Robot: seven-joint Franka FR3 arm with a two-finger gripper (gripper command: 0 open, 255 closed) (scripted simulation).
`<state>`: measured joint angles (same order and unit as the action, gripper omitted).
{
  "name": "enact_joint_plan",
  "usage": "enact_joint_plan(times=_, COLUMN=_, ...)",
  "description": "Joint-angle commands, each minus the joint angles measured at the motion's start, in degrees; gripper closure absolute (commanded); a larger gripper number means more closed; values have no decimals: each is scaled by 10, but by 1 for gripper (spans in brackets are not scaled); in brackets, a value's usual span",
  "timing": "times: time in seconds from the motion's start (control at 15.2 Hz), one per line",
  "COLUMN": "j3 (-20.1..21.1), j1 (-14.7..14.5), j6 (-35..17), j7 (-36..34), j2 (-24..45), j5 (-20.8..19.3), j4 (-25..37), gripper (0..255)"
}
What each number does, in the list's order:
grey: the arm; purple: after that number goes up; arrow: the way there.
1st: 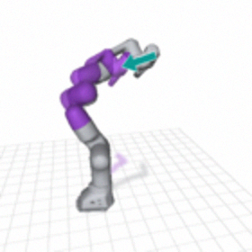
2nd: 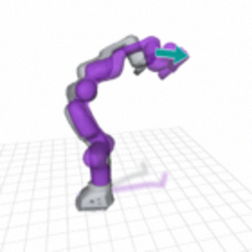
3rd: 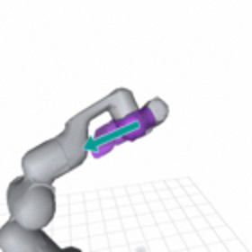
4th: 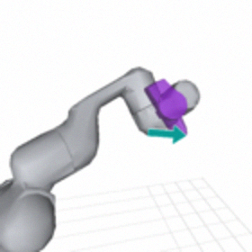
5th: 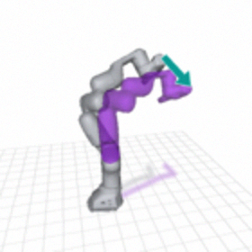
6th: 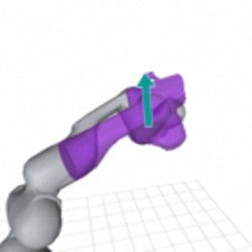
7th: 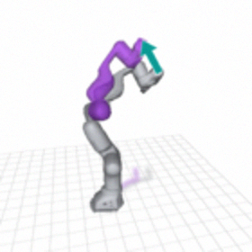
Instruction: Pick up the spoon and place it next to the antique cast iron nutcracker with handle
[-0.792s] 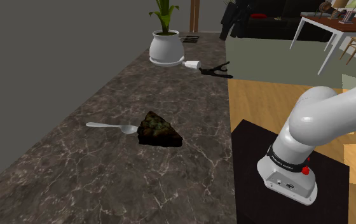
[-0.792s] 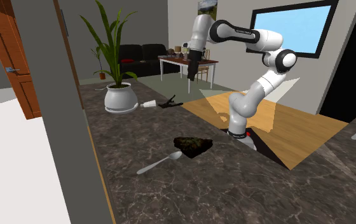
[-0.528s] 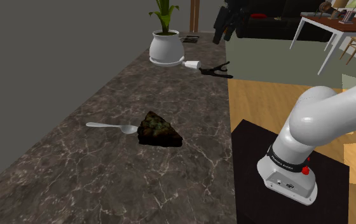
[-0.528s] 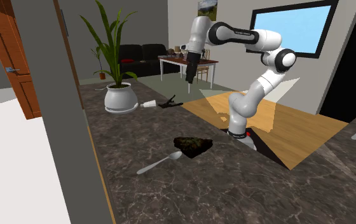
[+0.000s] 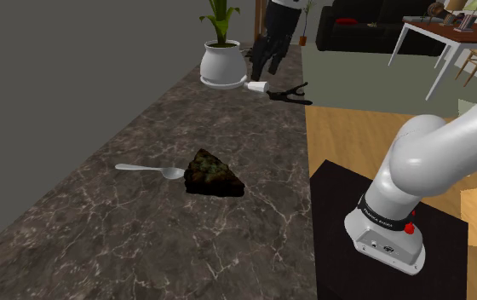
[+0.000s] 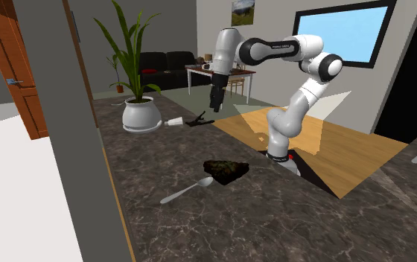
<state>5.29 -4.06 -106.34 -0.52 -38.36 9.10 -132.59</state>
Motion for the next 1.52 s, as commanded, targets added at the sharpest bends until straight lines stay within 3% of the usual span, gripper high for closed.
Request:
enact_joint_plan(times=0.0, j3=19, j1=-8, j6=-23, j7=-14, j2=26, j5=8, j4=6, gripper=0)
enact_joint_plan(times=0.79, j3=130, j1=-40, j6=-154, j7=-98, j2=204, j5=11, j4=71, gripper=0)
enact_joint_plan(times=1.45, j3=206, j1=-68, j6=-222, j7=-200, j2=393, j5=-74, j4=192, gripper=0)
